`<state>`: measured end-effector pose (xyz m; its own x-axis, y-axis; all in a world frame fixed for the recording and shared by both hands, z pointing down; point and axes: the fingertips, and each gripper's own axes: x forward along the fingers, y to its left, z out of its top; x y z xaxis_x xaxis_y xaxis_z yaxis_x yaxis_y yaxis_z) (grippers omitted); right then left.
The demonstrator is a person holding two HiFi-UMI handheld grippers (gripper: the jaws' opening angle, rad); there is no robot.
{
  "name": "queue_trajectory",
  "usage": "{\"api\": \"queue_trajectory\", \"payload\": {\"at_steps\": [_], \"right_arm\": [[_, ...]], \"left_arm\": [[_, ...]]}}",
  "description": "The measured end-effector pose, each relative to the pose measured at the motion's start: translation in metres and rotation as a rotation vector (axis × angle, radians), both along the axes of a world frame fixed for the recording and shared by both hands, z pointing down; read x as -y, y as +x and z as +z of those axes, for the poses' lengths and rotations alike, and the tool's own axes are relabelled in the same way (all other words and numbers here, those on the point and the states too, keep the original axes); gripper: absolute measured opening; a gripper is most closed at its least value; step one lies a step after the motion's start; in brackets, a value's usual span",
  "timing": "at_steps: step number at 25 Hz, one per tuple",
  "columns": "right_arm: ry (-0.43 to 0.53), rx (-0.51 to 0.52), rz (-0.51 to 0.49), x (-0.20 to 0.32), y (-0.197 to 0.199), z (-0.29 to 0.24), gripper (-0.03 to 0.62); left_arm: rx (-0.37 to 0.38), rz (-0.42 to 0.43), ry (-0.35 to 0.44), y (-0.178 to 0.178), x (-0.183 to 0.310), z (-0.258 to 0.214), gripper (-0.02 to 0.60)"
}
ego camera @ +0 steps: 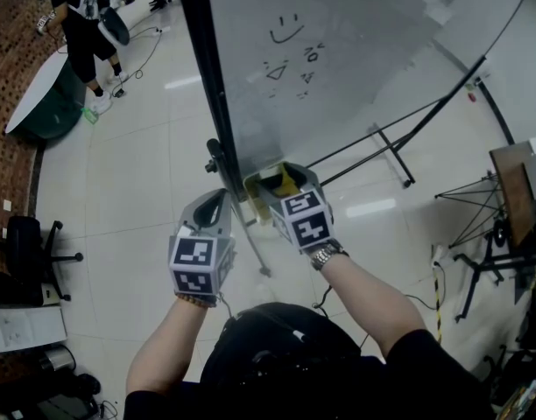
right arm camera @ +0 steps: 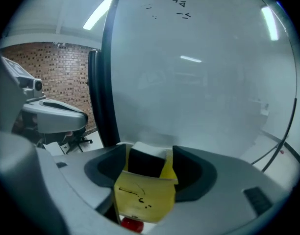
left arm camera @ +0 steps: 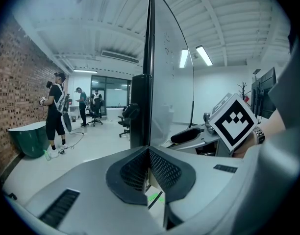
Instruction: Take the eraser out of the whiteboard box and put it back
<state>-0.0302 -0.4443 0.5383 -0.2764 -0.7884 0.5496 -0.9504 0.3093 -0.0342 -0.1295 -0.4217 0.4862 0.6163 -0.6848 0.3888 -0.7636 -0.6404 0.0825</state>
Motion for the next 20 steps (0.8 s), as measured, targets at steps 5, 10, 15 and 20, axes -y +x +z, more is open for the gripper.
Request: {"api": "queue_trajectory", "payload": {"at_steps": [5,10,15,20], "right_arm": [[-0.016,-0.028,-0.02,0.0,-0.004,0.005,0.327],[-0.032,-0.069,-0.056,0.003,-0.017,0.008,0.327],[-0.044,-0.095,-0.055,0.006,-0.017,0.009,0.271],[-0.035,-0.096,-0.043,0.006,-0.015,0.006,0.268]], "left_arm": [[-0.008,-0.003,-0.007,0.0,-0.001,0.0,-0.003],[-0.002,-0.017,-0.004,-0.008,0.0,0.002,-0.003],[-0.001,-0.033,-0.001,-0.015,0.001,0.0,-0.003],[0.001,-0.044,-0.005,-0.019,0.0,-0.001,-0.003]]}}
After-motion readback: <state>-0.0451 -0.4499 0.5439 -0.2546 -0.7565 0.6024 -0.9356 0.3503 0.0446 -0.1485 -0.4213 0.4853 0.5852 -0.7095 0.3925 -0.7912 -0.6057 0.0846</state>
